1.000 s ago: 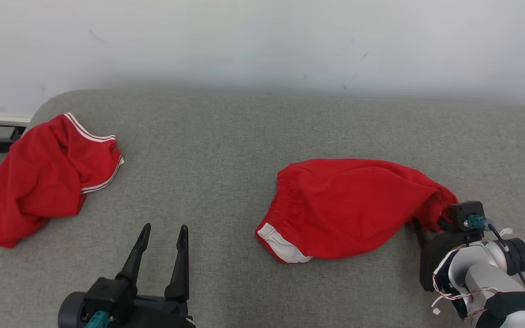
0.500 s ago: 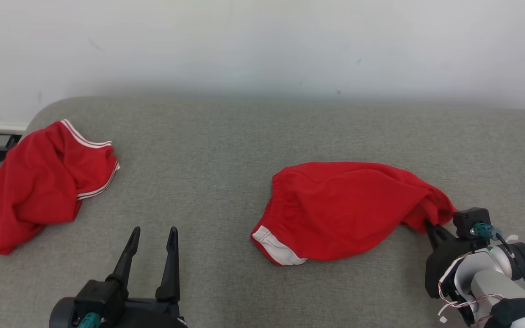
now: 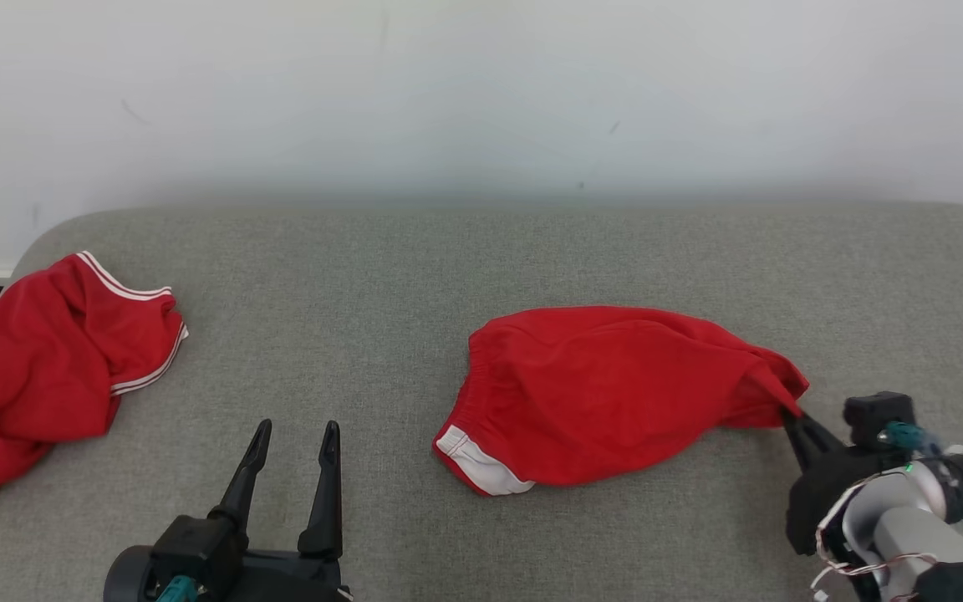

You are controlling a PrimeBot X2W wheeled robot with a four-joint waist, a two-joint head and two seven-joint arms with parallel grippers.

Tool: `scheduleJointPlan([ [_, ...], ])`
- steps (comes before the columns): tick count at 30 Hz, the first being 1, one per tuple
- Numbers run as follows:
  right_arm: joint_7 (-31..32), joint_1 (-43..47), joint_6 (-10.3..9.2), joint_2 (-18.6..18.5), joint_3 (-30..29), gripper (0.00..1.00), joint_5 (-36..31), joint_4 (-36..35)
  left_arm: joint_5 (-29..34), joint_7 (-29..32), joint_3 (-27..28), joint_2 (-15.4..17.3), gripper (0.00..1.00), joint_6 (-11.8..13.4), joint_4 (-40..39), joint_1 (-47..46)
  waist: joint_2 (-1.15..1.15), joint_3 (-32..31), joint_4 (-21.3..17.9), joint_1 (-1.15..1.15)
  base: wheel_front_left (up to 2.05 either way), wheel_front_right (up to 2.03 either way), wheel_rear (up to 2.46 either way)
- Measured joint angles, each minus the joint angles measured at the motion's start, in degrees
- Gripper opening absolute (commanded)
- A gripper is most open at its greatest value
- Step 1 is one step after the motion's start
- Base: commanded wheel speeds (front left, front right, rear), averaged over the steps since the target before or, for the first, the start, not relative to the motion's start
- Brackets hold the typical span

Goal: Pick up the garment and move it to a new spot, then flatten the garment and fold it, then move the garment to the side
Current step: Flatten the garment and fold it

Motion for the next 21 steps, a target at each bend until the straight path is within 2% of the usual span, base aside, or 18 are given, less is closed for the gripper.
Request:
scheduleJointPlan([
  [3, -0.02, 1.30, 0.97, -1.66, -1.40, 0.00, 2.00, -2.18, 0.00, 0.00, 0.04, 0.00, 1.00, 0.00, 0.11, 0.05, 0.00, -0.32, -0.23, 0.00, 0.00, 0.00, 0.00],
  [12, 0.02, 7.31, 1.99, -7.40, -3.21, 0.00, 5.89, -12.65, 0.00, 0.00, 0.08, -0.02, 1.00, 0.03, 0.19, 1.49, 0.00, -1.35, -1.25, 0.00, 0.00, 0.00, 0.00],
  [21, 2.55, 15.55, 2.02, -13.48, -4.87, 0.00, 11.35, -29.34, 0.00, 0.00, -0.98, -0.32, 1.00, 0.02, 0.37, 1.42, 0.00, -2.03, -0.52, -0.01, 0.00, 0.00, 0.00],
])
